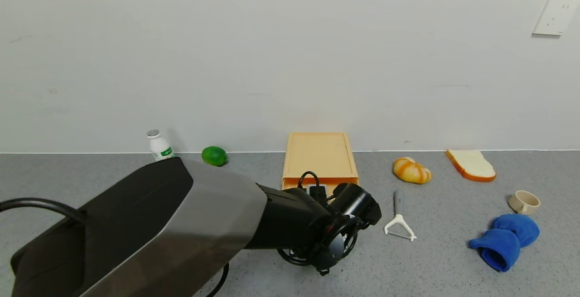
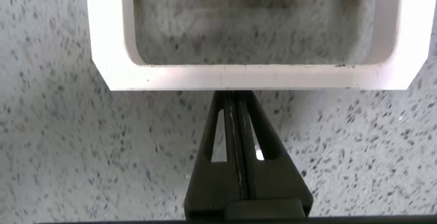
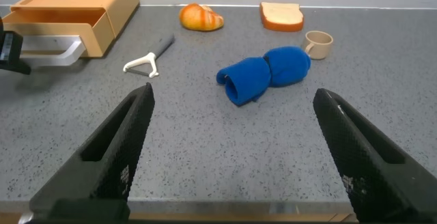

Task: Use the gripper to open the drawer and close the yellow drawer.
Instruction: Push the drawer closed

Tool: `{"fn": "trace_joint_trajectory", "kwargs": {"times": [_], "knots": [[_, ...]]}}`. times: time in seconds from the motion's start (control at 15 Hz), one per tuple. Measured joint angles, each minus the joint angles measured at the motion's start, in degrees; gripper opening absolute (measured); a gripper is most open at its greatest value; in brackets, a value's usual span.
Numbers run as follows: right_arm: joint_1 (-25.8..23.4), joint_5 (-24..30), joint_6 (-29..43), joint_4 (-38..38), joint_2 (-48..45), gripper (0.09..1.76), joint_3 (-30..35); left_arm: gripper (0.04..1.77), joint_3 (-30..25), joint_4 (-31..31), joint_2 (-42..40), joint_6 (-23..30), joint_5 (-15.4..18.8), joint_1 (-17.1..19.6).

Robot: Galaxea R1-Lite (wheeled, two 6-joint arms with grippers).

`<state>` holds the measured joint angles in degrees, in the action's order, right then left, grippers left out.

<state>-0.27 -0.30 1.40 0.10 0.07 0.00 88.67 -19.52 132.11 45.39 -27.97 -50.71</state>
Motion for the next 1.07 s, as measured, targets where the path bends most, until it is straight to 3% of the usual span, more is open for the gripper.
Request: {"fn": "trace_joint_trajectory", "kwargs": {"times": [1.07], "knots": [[0.0,0.0,0.0,0.0,0.0,1.71,0.0,0.11,10.5,1.3,5.5,-7.7,0.0,5.4]]}}
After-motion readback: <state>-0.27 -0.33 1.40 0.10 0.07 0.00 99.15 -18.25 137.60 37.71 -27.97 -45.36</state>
